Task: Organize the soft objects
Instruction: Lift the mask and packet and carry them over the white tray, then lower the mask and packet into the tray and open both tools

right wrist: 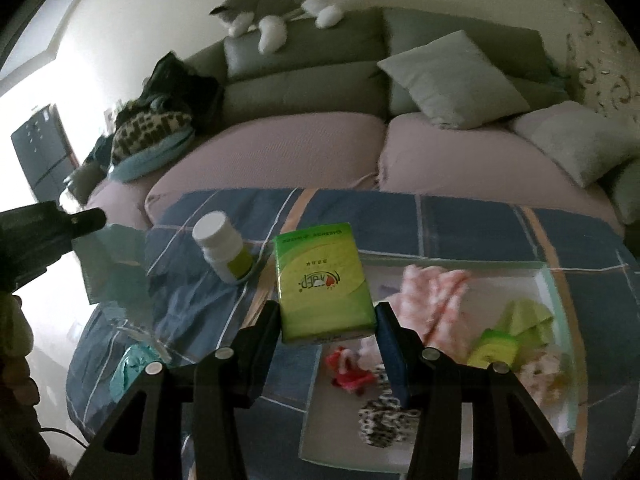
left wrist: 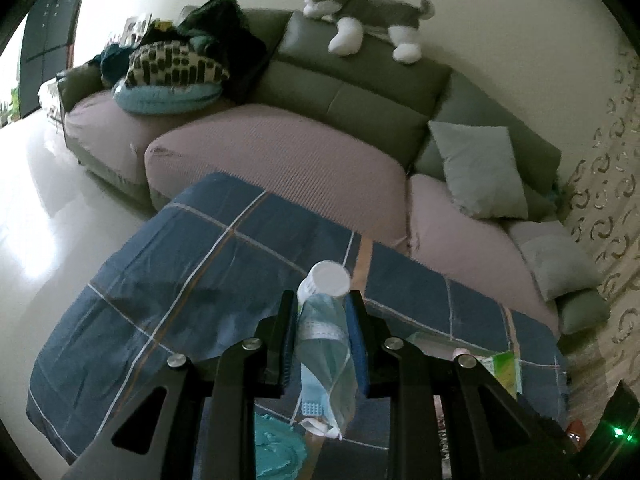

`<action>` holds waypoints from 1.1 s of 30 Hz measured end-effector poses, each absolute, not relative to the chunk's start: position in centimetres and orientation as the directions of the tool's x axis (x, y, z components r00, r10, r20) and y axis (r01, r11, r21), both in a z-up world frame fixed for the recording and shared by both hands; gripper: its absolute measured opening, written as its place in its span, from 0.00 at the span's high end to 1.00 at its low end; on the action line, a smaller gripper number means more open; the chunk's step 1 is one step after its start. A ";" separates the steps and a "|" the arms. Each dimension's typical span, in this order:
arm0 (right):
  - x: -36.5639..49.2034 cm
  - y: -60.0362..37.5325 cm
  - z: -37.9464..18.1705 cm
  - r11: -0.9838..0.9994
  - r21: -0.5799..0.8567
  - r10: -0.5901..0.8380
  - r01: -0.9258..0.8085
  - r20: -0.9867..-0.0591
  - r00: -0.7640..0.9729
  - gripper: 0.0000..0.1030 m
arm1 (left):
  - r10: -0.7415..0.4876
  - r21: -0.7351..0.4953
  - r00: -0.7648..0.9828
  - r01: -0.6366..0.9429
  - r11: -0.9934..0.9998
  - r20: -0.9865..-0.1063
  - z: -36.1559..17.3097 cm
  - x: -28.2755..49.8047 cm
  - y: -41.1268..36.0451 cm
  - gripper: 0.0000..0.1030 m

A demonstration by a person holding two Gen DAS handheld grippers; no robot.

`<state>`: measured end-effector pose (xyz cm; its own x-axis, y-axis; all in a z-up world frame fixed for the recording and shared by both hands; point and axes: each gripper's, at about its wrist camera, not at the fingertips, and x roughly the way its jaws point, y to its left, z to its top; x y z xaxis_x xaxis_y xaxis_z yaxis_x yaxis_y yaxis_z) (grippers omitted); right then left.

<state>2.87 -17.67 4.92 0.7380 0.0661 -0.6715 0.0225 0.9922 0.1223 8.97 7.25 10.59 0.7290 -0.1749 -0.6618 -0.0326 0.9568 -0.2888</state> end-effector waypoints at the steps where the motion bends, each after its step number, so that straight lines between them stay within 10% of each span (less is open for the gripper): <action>1: 2.6 -18.2 5.2 0.992 0.124 0.056 0.036 -0.665 0.745 0.51 | -0.177 -0.288 0.735 -0.026 0.957 -0.654 10.9 8.7 7.1 0.75; 33: -6.1 -35.2 8.4 0.868 0.156 -0.288 0.472 -0.615 0.734 0.51 | -0.512 -0.276 0.581 0.448 0.850 -0.633 11.8 5.9 -11.2 0.75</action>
<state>-6.06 -35.20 8.37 0.7341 -0.2884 -0.6147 0.4718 0.8677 0.1563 5.89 -11.24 11.82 0.5812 -0.5116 -0.6328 0.4481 0.8504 -0.2758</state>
